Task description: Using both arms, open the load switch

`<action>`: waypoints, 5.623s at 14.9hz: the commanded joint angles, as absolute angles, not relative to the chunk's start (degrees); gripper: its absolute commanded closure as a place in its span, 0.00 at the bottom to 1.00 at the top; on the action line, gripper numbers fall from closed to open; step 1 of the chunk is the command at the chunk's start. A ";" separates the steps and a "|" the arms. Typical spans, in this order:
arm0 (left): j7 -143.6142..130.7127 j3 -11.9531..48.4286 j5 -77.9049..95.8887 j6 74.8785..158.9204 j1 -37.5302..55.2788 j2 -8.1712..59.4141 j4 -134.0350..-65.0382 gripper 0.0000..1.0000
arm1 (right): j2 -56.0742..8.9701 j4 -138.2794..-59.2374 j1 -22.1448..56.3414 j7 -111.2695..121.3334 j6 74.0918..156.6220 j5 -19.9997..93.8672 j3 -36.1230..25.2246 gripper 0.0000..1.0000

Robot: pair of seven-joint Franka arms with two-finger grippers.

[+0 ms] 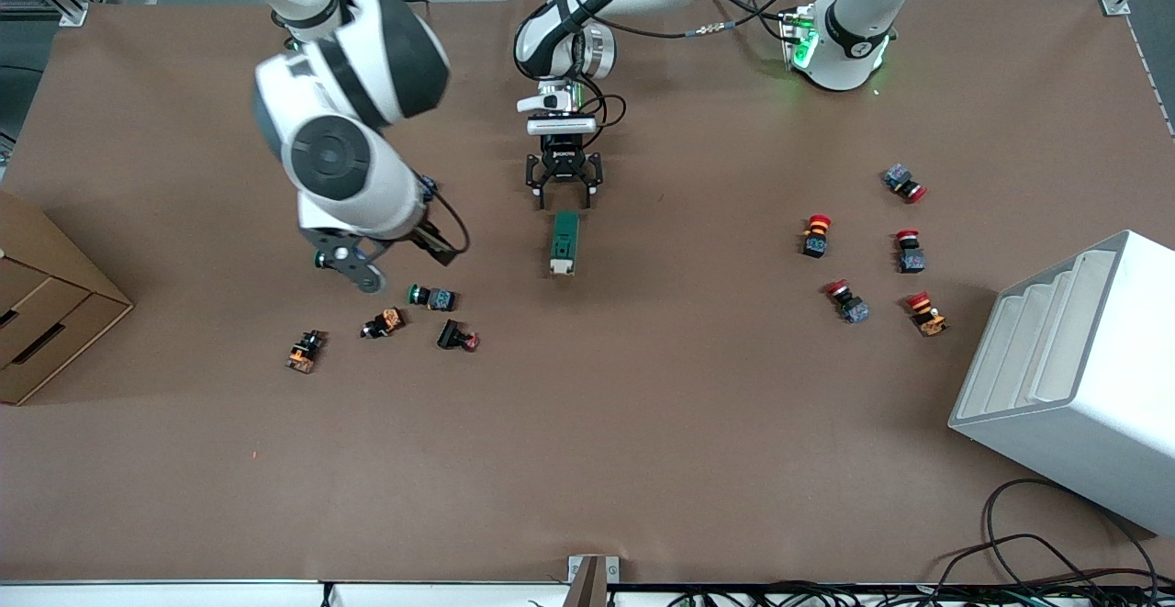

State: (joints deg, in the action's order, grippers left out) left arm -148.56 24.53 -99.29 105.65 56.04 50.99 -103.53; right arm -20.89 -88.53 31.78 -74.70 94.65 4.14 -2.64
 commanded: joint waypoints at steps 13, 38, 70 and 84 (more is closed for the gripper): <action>-148.01 22.85 -101.87 105.12 57.66 54.32 -102.92 0.04 | -44.12 -78.57 40.52 -105.29 104.41 14.31 -3.25 0.00; -147.92 22.85 -101.51 103.27 57.66 54.23 -103.36 0.04 | -46.41 -74.01 44.74 -111.01 95.02 17.40 -3.16 0.00; -148.10 22.85 -101.51 103.27 57.83 54.76 -103.71 0.01 | -47.28 -76.73 48.69 -108.19 91.14 11.95 -3.34 0.00; -144.94 23.20 -100.47 103.18 57.22 53.00 -103.10 0.02 | -37.81 -75.50 36.32 -74.21 89.56 4.92 -4.48 0.00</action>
